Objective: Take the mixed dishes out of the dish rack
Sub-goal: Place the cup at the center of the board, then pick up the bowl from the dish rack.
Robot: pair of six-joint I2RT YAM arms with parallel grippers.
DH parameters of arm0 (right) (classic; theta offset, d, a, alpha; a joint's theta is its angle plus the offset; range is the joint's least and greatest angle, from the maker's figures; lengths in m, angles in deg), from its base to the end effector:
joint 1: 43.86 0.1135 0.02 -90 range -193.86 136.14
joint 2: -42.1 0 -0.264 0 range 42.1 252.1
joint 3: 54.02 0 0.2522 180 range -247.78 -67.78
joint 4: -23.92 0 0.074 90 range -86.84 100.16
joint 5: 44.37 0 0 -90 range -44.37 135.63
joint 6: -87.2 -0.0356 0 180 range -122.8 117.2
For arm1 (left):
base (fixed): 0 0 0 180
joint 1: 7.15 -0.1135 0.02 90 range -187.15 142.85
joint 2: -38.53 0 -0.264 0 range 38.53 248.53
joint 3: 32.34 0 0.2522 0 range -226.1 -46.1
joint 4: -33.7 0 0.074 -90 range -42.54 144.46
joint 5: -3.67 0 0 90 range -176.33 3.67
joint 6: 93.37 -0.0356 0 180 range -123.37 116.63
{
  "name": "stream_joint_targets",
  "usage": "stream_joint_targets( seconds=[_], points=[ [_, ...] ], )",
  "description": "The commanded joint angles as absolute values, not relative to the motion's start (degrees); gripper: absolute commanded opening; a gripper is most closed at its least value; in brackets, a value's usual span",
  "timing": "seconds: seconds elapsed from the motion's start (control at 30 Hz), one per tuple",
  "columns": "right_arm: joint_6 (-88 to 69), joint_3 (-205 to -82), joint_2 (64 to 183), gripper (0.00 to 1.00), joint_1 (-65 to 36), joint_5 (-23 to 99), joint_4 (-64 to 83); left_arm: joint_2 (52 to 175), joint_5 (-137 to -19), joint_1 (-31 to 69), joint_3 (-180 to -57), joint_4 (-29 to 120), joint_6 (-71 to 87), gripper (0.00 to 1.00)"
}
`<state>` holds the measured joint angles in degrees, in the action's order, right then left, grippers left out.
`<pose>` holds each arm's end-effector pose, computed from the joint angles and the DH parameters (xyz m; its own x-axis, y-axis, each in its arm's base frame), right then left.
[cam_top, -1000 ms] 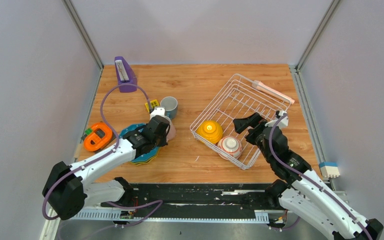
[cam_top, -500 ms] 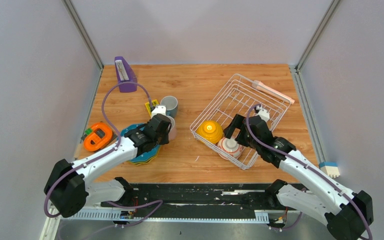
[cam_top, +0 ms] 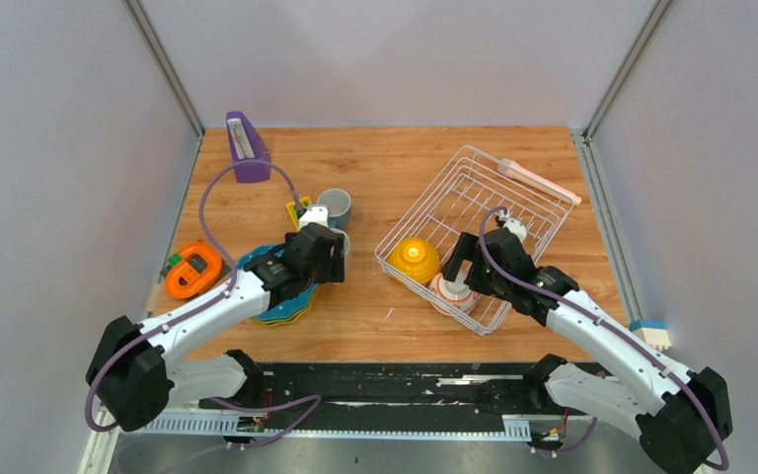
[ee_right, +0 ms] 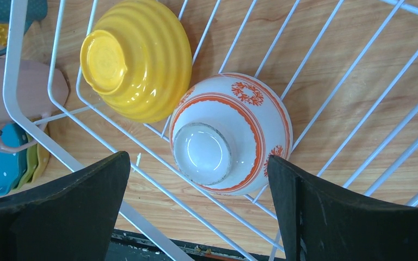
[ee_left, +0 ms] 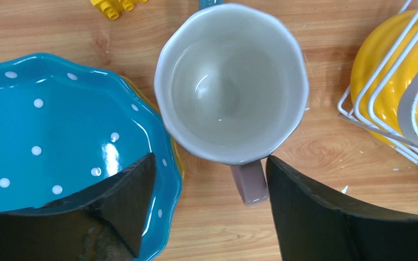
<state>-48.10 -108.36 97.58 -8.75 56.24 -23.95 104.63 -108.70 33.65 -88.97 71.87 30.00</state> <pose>0.1625 0.1062 0.2437 -0.7659 0.3155 -0.5602 0.1108 0.9230 0.3685 0.1859 -0.1425 0.2344 -0.6927 -0.0740 -0.7174 0.0348 0.9901 -0.1358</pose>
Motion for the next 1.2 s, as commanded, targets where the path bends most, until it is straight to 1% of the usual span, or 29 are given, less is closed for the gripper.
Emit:
stream_joint_targets(
  seconds=[0.0, 0.07, 0.1, 0.47, 0.67, 1.17],
  points=[
    [-46.76, -110.24, 98.56, 1.0, -9.86, 53.65, -24.56, 102.0, -108.16, 33.72, -90.22, 69.54, 29.91, 0.91],
    [-46.55, -110.28, 99.35, 1.0, -10.43, 53.03, -24.56, 101.46, -107.56, 33.75, -90.08, 69.56, 29.84, 0.99],
    [-46.39, -110.34, 99.82, 1.0, -10.93, 52.39, -24.58, 100.99, -107.13, 33.74, -90.01, 69.58, 29.8, 0.99],
    [-45.32, -109.58, 103.67, 1.0, -17.91, 46.61, -24.33, 95.67, -102.74, 33.72, -88.49, 68.84, 29.47, 1.0],
    [-44.2, -108.96, 104.68, 1.0, -18.27, 40.95, -23.07, 92.86, -101.45, 33.74, -87.5, 67.9, 29.36, 1.0],
    [-42.01, -106.52, 107.65, 1.0, -21.52, 37.4, -19.93, 91.52, -101.03, 33.72, -86.93, 67.5, 29.69, 1.0]
  ],
)
